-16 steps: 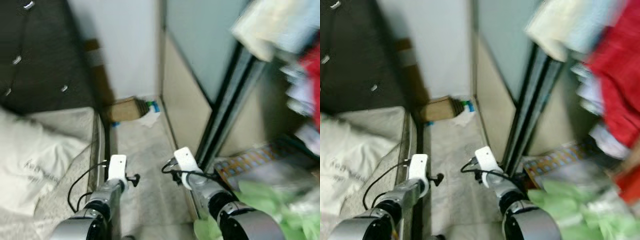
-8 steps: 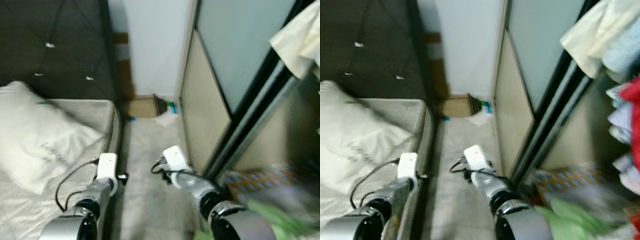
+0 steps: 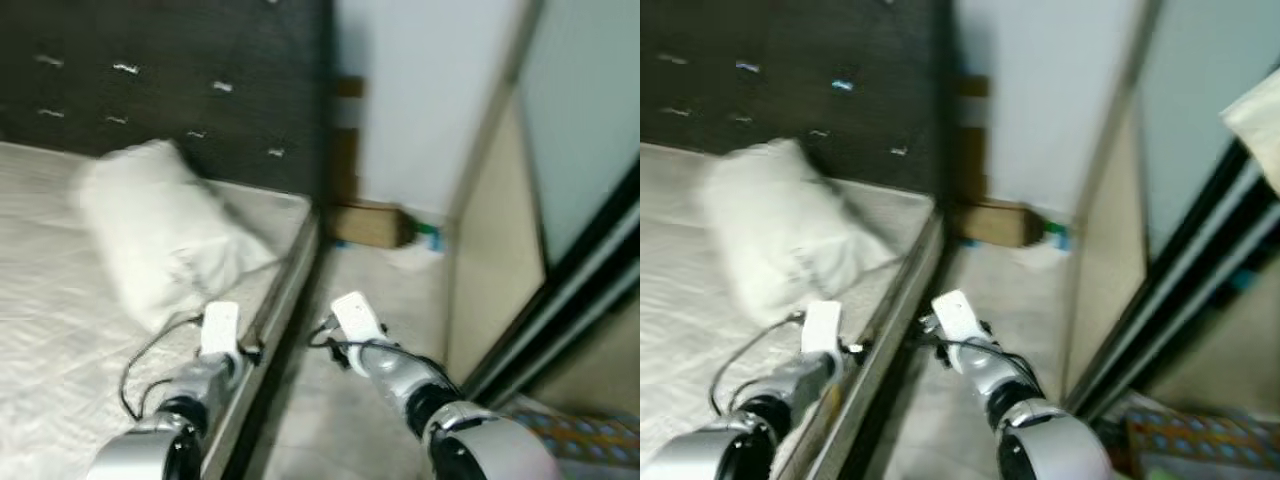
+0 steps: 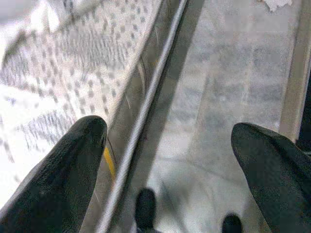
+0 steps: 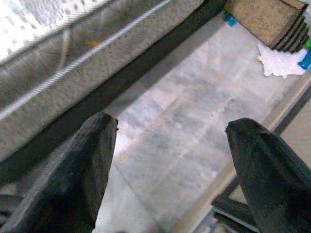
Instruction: Clean up the room
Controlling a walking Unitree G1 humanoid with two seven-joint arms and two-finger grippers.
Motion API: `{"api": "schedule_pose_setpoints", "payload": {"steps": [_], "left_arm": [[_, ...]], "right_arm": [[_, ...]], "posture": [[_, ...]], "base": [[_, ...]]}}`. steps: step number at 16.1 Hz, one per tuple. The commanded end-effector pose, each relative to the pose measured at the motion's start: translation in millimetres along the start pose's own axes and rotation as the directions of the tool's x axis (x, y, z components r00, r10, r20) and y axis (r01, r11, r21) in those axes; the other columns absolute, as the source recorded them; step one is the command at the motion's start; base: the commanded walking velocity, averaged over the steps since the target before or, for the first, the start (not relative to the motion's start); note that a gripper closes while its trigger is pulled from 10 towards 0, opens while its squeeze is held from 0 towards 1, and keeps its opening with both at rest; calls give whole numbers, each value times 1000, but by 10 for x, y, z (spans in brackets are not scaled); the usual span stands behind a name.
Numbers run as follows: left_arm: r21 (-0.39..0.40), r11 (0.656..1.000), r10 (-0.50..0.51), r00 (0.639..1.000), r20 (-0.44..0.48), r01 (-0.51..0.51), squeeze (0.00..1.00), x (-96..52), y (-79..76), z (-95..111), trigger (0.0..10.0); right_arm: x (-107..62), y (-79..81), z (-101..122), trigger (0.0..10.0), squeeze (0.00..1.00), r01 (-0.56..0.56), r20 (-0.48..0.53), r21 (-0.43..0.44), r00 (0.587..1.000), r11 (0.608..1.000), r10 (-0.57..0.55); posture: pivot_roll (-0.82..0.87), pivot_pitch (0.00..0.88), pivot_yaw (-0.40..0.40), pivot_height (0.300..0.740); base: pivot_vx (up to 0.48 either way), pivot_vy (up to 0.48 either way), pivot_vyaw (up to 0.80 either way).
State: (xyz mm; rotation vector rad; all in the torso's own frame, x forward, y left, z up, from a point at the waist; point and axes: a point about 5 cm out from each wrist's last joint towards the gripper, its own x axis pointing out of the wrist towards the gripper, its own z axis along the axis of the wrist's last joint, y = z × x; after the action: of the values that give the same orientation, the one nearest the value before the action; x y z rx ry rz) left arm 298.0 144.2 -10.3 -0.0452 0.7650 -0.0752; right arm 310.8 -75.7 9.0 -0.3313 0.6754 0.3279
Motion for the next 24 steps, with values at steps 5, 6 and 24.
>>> {"api": "schedule_pose_setpoints", "payload": {"steps": [5, 6, 24], "left_arm": [[-2, 1000, 15, 1000, -12, -16, 0, -6, 56, -19, 10000], [-1, 1000, 15, 1000, -11, -15, 0, -5, 52, -17, 10000], [-21, 1000, 15, 1000, 10, -15, 0, -4, 54, 24, 10000]], "right_arm": [[2, 45, 59, 10000, 0, -13, 16, -12, 1000, 1000, 13], [2, 42, 58, 10000, 0, -14, 16, -15, 1000, 1000, 14], [2, 53, 55, 10000, 0, -24, 17, -31, 1000, 999, 25]], "posture": [[-15, 33, -38, 740], [-17, 31, -38, 740], [-18, 9, -37, 740]], "base": [[0, 0, 800], [0, 0, 800], [0, 0, 800]]}}
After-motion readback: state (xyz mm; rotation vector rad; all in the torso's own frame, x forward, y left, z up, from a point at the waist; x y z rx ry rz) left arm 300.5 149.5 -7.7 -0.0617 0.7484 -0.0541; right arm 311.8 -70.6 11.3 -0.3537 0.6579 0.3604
